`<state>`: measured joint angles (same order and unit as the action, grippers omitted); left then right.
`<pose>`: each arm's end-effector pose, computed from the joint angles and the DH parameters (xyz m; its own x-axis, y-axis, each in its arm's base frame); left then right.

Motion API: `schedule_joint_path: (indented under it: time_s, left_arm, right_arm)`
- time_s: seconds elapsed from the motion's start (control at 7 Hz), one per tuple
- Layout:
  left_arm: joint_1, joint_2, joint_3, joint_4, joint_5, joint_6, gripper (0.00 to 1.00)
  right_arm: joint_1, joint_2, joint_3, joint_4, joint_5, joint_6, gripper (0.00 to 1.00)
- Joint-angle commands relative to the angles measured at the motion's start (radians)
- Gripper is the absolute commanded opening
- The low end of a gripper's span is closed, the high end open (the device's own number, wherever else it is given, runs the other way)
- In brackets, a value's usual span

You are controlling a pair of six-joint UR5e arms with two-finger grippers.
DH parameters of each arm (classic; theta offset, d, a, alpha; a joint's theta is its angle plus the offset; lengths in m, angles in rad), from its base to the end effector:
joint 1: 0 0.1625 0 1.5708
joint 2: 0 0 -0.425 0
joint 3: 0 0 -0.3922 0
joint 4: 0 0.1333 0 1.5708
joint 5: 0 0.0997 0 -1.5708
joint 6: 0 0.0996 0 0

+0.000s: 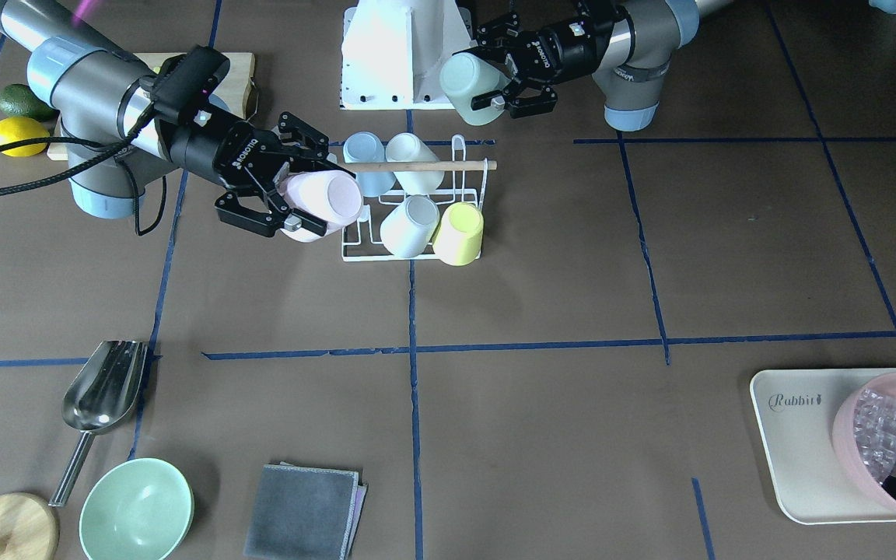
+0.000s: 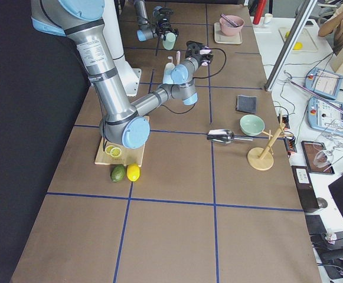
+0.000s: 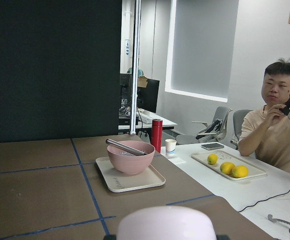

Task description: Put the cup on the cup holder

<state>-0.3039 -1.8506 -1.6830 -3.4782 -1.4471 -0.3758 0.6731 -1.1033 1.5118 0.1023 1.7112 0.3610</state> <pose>0.4213 -0.2847 0.2809 0.1248 0.9283 -0.3502 0.7322 0.1521 0.6639 -0.3859 -0.4604 0.2509 0.3532 -0.9031 0.2441 -0.5419 0.0152 0.8403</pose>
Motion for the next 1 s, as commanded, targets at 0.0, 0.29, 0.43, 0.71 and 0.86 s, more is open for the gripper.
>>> schedule_joint_path:
  time_s: [0.0, 0.29, 0.43, 0.71, 0.86]
  left_arm:
    - [0.012, -0.001, 0.009, -0.012, 0.011, 0.047, 0.06]
    - [0.02, -0.009, 0.023, -0.01, 0.013, 0.1, 0.06]
    - [0.022, -0.021, 0.04, -0.01, 0.013, 0.098, 0.06]
    - [0.031, -0.061, 0.083, -0.01, 0.014, 0.097, 0.07]
    - [0.031, -0.068, 0.103, -0.01, 0.014, 0.097, 0.07]
  right_arm:
    - [-0.055, 0.037, -0.039, 0.0, -0.036, -0.04, 0.0]
    - [-0.113, 0.034, -0.057, 0.0, -0.073, -0.085, 0.0]
    - [-0.125, 0.036, -0.073, 0.0, -0.074, -0.099, 0.0]
    - [-0.167, 0.034, -0.094, 0.007, -0.113, -0.12, 0.0]
    - [-0.178, 0.036, -0.113, 0.025, -0.113, -0.122, 0.0]
